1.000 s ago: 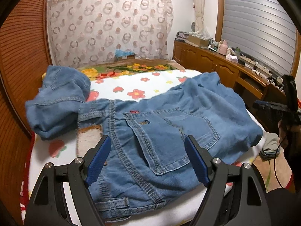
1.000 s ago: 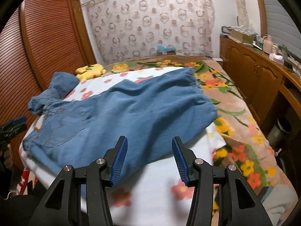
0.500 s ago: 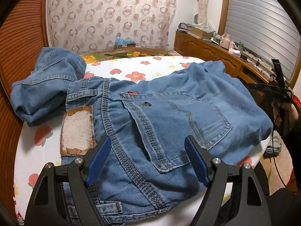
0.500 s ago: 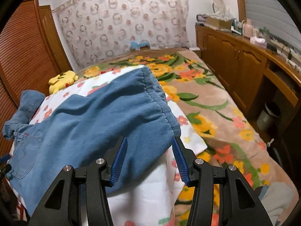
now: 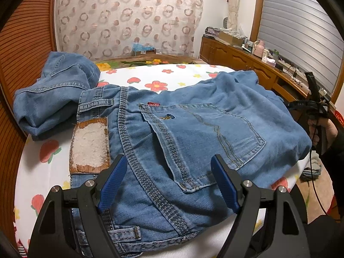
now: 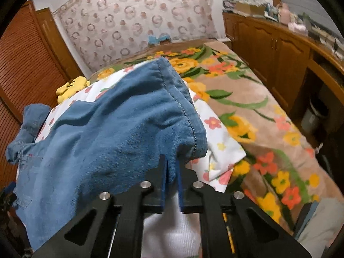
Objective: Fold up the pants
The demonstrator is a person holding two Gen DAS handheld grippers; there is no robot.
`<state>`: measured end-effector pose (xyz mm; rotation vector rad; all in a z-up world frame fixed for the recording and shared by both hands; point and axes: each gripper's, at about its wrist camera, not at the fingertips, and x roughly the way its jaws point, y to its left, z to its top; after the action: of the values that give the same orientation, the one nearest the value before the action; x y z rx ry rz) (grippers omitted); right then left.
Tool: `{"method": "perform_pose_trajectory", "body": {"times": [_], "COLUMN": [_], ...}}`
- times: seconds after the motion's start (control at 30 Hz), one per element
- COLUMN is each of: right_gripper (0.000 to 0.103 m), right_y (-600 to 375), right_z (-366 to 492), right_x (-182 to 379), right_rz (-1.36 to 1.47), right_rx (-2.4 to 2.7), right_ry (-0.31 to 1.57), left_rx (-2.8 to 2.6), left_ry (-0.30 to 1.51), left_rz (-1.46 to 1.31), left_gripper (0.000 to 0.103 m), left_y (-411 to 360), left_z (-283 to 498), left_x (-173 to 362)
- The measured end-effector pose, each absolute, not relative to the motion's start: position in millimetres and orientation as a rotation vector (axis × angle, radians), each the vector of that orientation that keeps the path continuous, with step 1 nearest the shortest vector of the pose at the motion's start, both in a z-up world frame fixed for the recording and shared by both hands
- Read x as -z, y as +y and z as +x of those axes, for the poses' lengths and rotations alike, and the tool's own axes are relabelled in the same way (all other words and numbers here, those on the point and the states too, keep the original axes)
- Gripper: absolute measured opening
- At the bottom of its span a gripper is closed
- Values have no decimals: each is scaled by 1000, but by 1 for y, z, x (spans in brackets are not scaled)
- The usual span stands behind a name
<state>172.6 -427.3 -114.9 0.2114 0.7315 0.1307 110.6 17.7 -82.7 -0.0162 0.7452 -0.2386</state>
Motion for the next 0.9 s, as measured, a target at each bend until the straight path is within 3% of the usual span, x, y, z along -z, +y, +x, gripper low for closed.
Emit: {"method": "perform_pose_trajectory", "body": {"times": [0.53,0.9], "right_gripper": [4,3], "right_y": [-359,-258], "right_z": [113,98], "right_x": [6,-29], "right_rz": [55,-66], "right_rx": [-362,-691], "right_ry": [417,394], "left_rx": [188,117], "left_ry": [639,583], "left_rz": [-46,-80], "left_gripper": [81,81], "left_y": [46,85], "left_z": [94,74], "left_x": [47,27]}}
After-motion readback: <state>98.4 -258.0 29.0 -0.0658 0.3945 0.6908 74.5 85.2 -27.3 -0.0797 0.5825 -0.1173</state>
